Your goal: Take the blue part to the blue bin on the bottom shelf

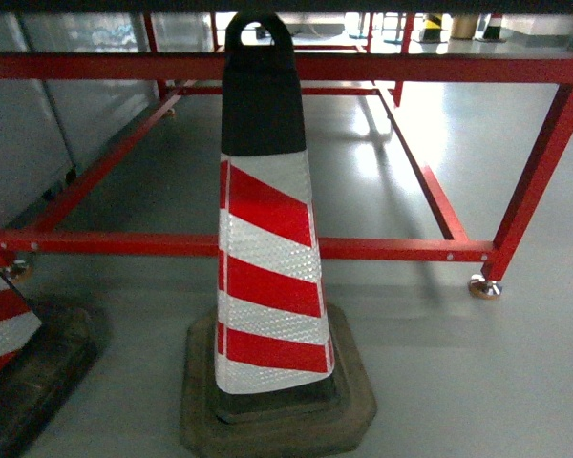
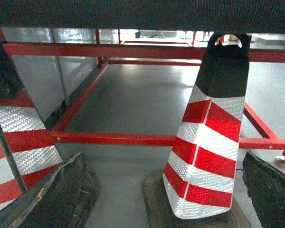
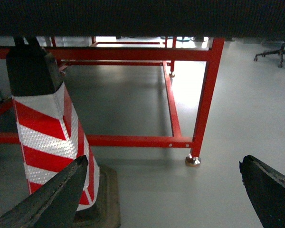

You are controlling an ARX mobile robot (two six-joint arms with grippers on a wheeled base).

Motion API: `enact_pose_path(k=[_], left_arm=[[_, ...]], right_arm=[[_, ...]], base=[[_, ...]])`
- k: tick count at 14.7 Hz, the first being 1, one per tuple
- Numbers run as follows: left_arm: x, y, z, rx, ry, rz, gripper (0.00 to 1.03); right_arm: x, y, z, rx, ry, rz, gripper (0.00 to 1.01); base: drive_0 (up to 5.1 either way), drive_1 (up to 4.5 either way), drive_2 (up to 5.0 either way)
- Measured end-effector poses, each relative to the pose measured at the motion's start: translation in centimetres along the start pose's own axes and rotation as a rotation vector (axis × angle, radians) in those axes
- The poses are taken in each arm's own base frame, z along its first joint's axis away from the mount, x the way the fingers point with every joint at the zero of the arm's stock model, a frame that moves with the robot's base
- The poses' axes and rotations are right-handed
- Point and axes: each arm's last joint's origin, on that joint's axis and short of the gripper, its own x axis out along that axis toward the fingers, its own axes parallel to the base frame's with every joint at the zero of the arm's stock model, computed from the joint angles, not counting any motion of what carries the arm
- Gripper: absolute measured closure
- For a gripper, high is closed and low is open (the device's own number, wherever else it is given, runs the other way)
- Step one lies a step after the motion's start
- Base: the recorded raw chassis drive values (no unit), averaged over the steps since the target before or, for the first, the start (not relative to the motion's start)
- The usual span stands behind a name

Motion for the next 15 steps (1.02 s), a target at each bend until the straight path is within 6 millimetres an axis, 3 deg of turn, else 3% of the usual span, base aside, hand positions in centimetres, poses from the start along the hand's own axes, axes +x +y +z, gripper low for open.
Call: enact_pose_path(k=[15], left_arm=[[0.00, 0.00, 0.01, 0.008, -0.001, 0.001, 0.05]], right_arm=[[0.00, 0.00, 0.00, 0.000, 0.000, 0.001, 0.03]], base=[[0.0, 0.00, 0.0]])
